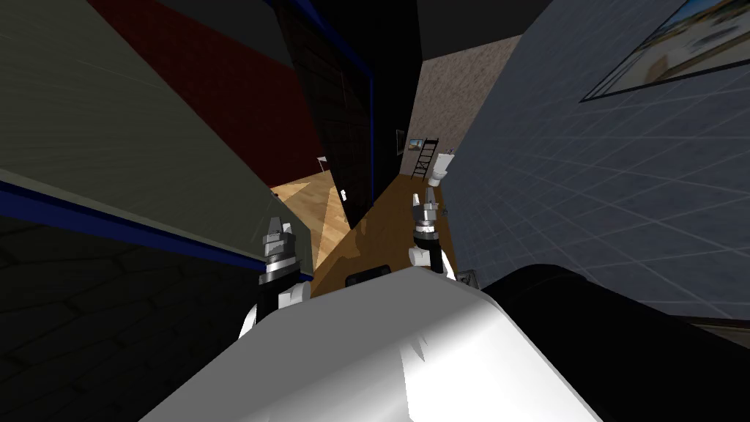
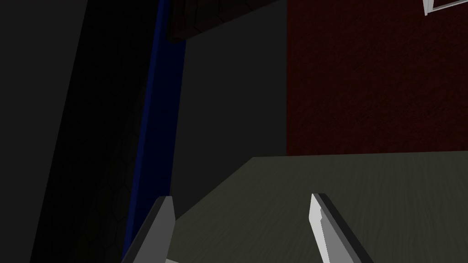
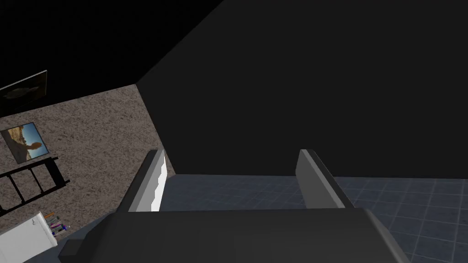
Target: Push the door open
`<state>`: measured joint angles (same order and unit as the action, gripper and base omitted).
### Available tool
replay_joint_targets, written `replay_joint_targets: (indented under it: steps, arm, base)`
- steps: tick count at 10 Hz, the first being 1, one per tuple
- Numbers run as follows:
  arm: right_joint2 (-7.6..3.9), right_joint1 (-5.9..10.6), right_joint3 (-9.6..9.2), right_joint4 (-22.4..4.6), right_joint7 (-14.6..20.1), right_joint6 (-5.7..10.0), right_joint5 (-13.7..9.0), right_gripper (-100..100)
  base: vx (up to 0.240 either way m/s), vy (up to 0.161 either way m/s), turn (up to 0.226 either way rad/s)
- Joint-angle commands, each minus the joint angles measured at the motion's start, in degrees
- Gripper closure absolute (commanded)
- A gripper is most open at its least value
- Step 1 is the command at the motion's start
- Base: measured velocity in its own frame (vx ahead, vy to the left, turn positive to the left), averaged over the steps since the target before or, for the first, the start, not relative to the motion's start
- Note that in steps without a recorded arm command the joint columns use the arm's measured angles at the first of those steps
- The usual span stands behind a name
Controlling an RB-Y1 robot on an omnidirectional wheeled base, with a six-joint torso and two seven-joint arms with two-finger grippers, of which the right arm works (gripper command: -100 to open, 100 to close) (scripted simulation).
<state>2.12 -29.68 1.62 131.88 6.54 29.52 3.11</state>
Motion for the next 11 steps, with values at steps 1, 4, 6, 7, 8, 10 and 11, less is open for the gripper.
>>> replay_joint_targets:
  steps: [1, 4, 6, 7, 8, 10, 11]
  arm:
    - [-0.67, 0.7, -0.33, -1.8, 0.0, 0.29, 0.1, -100]
    - [-1.71, 2.03, -0.95, -5.3, -0.1, 0.84, 0.2, -100]
    - [-2.44, 3.11, -1.46, -8.2, -0.1, 1.29, 0.2, -100]
    - [-2.68, 3.48, -1.63, -9.1, -0.1, 1.44, 0.3, -100]
    - [-2.92, 3.92, -1.83, -10.2, -0.1, 1.62, 0.3, -100]
    - [-3.41, 4.82, -2.26, -12.6, -0.2, 2.0, 0.4, -100]
    - [-3.65, 5.28, -2.47, -13.8, -0.2, 2.18, 0.4, -100]
  base:
    - [0.081, 0.004, 0.072]
    - [0.124, -0.014, 0.068]
    - [0.128, -0.026, 0.088]
    - [0.135, -0.017, 0.061]
    - [0.105, -0.022, 0.056]
    - [0.091, -0.019, 0.067]
    - [0.077, -0.03, 0.059]
